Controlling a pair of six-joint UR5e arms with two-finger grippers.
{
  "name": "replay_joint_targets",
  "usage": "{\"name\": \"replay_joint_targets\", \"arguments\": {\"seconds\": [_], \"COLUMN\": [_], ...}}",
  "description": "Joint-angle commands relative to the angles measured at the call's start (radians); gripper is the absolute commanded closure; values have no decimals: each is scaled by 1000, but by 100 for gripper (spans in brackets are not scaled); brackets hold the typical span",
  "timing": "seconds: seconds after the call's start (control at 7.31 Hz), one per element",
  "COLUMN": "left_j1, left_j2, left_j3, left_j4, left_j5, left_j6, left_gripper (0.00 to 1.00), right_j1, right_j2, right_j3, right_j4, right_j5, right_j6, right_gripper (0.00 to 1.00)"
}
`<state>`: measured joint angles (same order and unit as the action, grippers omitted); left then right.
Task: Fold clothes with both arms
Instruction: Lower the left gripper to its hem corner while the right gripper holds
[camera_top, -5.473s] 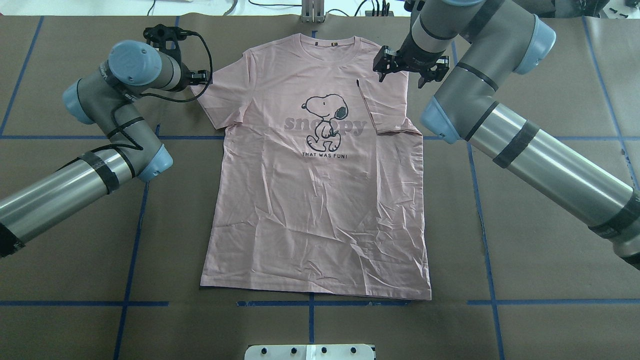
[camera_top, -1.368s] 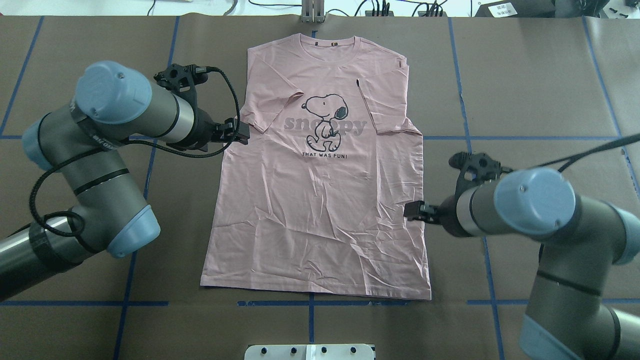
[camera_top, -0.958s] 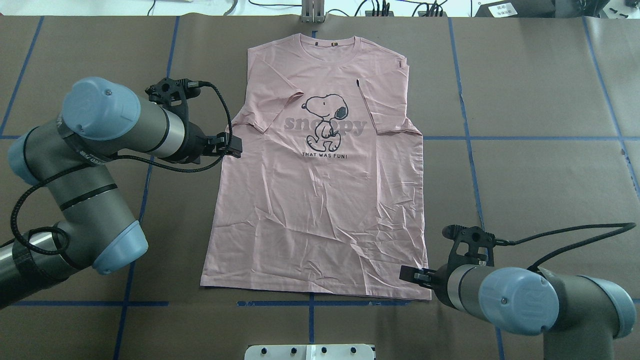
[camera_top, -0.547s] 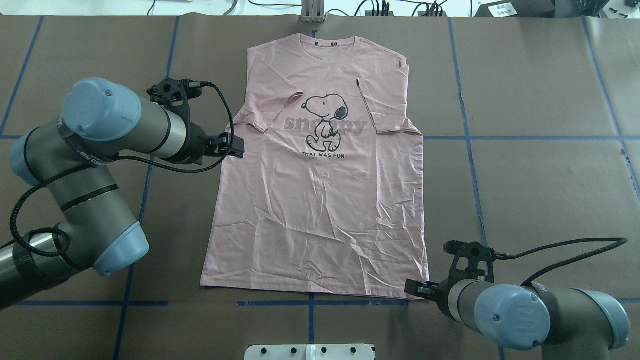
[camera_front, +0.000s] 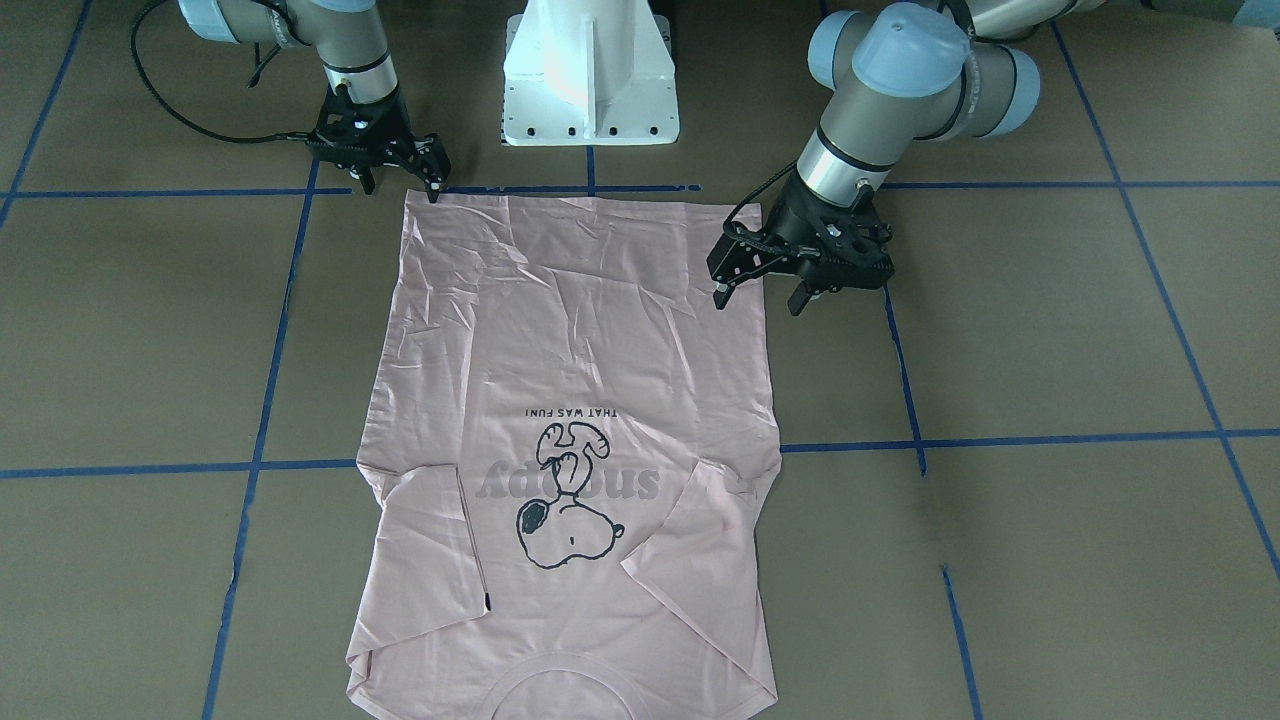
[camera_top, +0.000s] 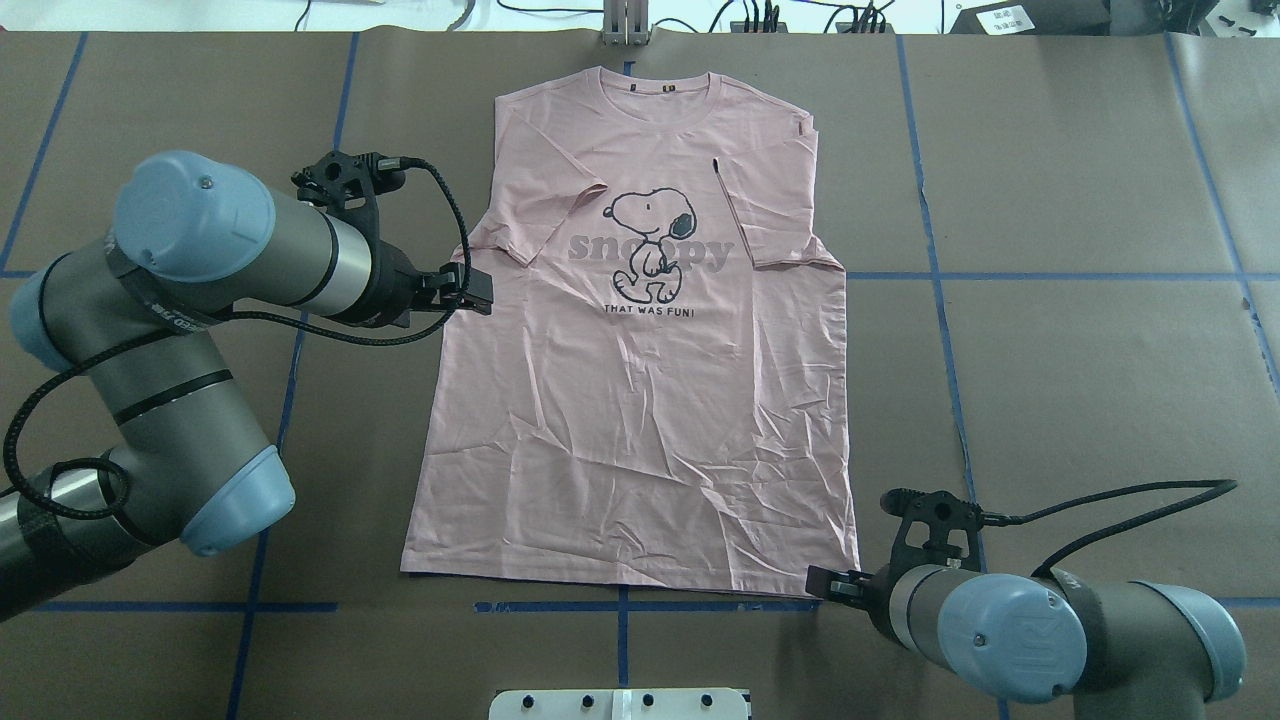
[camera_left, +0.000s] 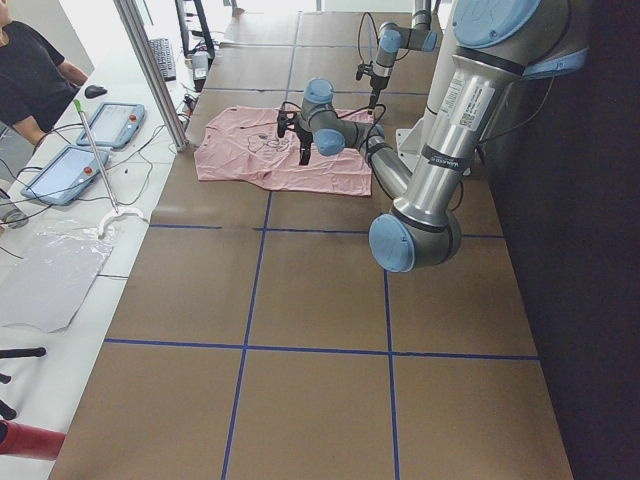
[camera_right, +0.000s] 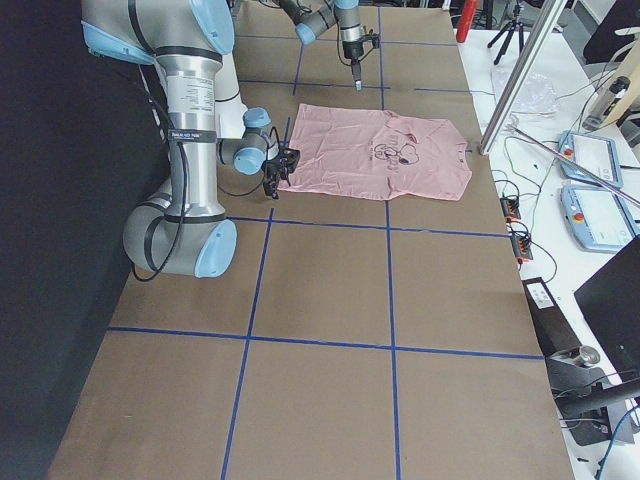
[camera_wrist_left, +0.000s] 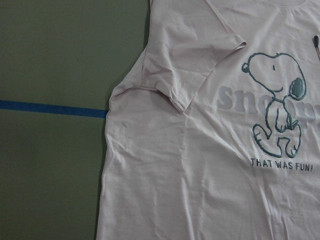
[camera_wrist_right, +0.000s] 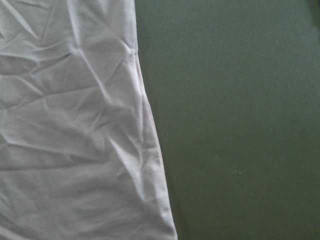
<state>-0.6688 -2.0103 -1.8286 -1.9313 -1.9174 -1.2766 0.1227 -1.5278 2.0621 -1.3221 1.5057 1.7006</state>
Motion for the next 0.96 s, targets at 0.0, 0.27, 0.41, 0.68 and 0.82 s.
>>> {"name": "replay_joint_targets", "arguments": {"seconds": [0.0,0.27,0.41,0.68,0.82], "left_j1": [0,0,0,0,0], "left_j2": [-1,2,2,-4,-4], "left_j3": [-12,-12,-12,-14,-14], "left_j4": [0,0,0,0,0], "left_j5": [0,0,0,0,0], "left_j6": [-1,-1,-1,-3,-3], "left_gripper": [0,0,0,0,0], "right_j1": [-6,3,3,3,5], "right_j2": [28,25,18,11,11], "right_j3": [-19,-7,-10,-16,-14], "right_j4": [0,-2,-2,-11,-12], "right_j5": [11,39,39,39,39], "right_j6": [-1,-1,-1,1,-1], "right_gripper": [4,5,5,5,17]}}
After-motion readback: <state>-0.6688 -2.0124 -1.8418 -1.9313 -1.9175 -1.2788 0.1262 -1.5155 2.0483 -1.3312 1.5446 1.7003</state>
